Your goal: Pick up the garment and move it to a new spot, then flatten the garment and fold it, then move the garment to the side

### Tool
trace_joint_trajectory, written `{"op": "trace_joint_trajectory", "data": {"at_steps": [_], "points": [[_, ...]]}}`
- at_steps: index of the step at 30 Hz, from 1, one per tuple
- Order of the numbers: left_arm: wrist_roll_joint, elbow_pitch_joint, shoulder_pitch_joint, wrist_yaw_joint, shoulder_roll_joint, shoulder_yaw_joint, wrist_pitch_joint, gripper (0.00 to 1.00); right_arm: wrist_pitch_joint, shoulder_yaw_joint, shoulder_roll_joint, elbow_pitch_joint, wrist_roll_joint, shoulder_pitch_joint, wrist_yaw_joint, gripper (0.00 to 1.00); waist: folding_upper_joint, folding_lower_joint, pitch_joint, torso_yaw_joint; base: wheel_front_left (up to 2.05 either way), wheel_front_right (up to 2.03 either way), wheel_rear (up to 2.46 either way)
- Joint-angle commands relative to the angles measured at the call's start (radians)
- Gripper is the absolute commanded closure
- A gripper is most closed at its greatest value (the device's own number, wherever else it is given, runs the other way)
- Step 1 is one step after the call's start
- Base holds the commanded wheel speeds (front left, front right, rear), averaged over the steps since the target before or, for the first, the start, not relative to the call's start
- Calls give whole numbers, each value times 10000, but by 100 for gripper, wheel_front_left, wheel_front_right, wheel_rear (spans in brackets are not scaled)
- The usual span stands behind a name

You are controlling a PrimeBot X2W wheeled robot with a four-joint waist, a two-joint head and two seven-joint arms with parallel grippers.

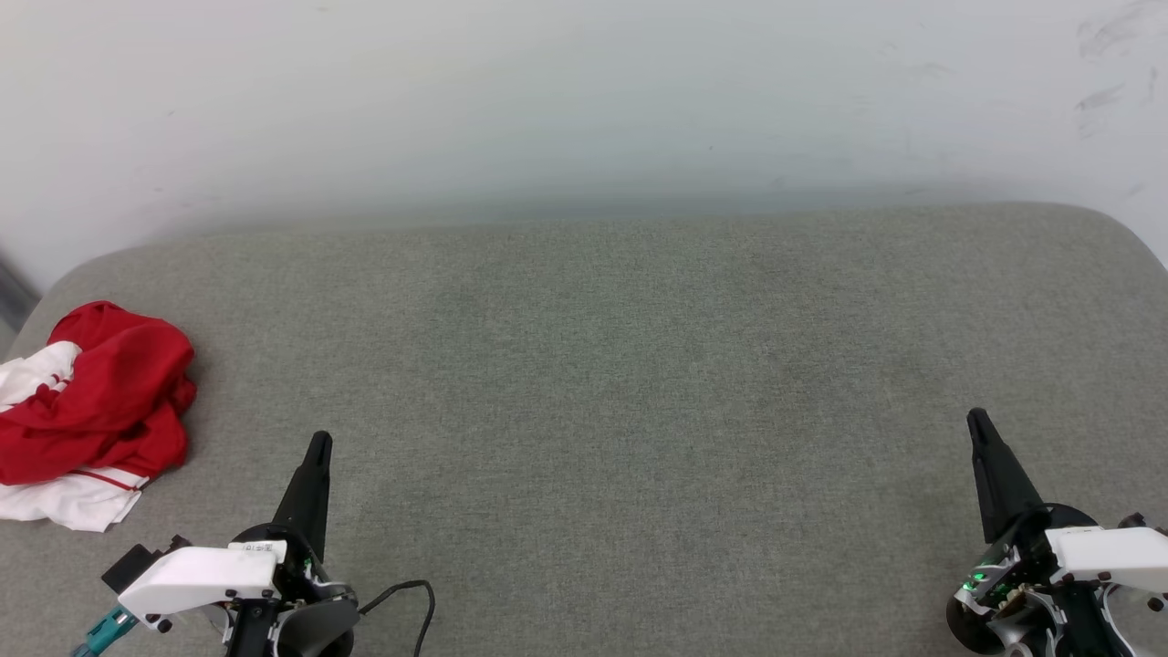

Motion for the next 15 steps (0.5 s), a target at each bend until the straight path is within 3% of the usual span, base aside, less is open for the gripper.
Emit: {"op": "trace_joint_trajectory", "data": {"at_steps": [1, 4, 5, 15], "points": [[24, 9, -102, -52, -7, 25, 22, 100, 11, 1, 39, 7, -47, -119, 0, 100, -1, 0, 0, 0, 0, 0, 0], [23, 9, -102, -52, -7, 24, 22, 100, 11, 1, 39, 7, -47, -119, 0, 100, -1, 0, 0, 0, 0, 0, 0], [-1, 25, 15, 4, -2, -8, -2, 0, -2, 2, 0, 22, 2, 18, 2, 0, -1, 0, 0, 0, 0, 0, 0], [441, -90, 282, 12, -35, 78, -391, 0, -391, 11, 7, 75, -566, 260, -2, 0, -1, 1, 11, -12, 0, 0, 0]]}}
